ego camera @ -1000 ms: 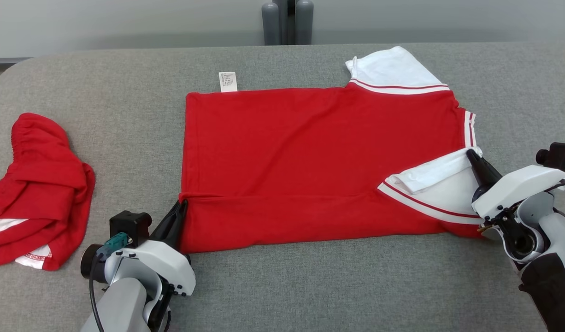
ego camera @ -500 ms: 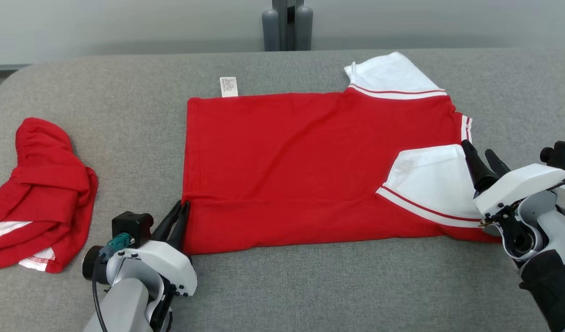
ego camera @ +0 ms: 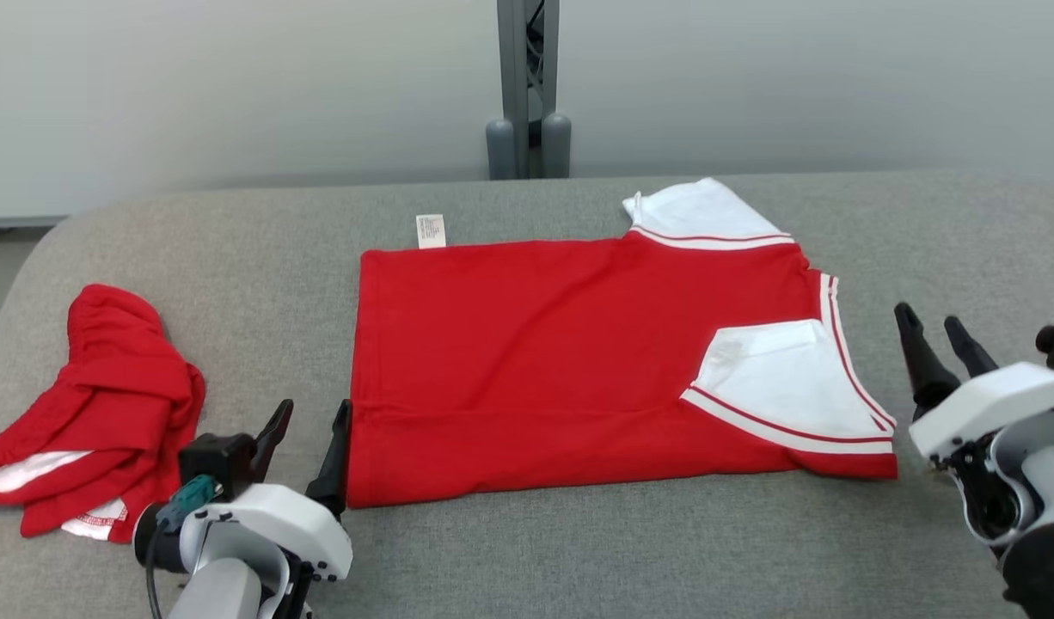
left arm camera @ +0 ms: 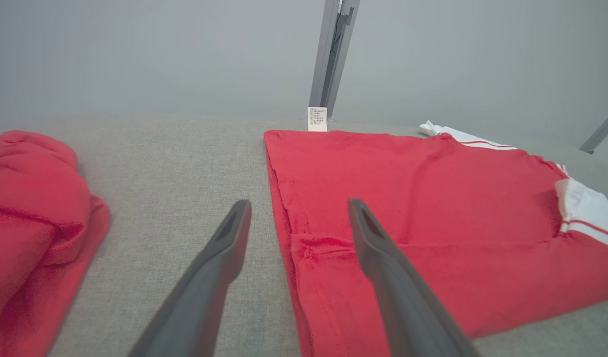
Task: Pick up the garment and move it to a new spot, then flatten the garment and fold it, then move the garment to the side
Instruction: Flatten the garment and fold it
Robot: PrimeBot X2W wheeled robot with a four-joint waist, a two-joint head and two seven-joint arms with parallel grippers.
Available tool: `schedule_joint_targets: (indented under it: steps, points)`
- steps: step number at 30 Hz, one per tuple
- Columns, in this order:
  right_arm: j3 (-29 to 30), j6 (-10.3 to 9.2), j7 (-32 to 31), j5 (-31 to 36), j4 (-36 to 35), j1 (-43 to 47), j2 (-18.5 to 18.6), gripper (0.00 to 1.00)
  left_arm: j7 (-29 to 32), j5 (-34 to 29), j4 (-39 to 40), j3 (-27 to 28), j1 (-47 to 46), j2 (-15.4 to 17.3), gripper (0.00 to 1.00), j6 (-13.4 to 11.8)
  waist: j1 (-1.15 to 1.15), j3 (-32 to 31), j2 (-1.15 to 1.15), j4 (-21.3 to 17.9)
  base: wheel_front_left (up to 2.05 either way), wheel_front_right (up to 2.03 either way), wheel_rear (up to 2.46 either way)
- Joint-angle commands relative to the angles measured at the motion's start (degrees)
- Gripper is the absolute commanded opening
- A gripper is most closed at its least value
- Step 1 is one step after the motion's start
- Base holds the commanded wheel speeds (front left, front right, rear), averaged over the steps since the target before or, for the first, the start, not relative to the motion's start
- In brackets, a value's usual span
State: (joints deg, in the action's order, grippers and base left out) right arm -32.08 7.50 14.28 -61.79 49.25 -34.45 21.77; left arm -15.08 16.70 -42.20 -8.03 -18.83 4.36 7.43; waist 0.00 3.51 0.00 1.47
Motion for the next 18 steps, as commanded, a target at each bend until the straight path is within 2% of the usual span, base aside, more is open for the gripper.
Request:
schedule_joint_targets:
  steps: [1,5,10,15,18]
  points:
    - [0.6,-0.02,0.8,1.4,-0.3,2.3,0.5,1.0,-0.1,-0.3,1.7,1.5,2.0,-0.1,1.0,-0.1,0.0,-1.7,0.0,-0.8,0.0,0.0,0.0]
    - [3.4,-0.02,1.1,3.9,-1.9,5.1,0.4,1.0,-0.1,-1.2,5.7,3.5,4.9,-0.5,1.0,-0.6,0.0,-2.8,0.0,-1.3,0.0,0.0,0.0]
    - [10.2,-0.02,1.0,10.0,-5.5,11.7,-1.4,1.0,-0.1,-0.6,11.3,6.0,10.2,-1.2,1.0,-1.1,0.0,-3.6,0.0,-1.8,0.0,0.0,0.0]
    - [16.7,-0.02,0.9,15.5,-8.1,17.7,-4.7,1.0,-0.1,2.4,14.4,4.2,13.7,-1.3,1.0,-2.1,0.0,-4.3,0.0,-1.8,0.0,0.0,0.0]
    - [19.8,-0.02,1.0,18.5,-9.8,20.4,-6.4,1.0,-0.1,2.0,16.2,3.1,14.8,-1.3,1.0,-3.4,0.0,-4.5,0.0,-1.5,0.0,0.0,0.0]
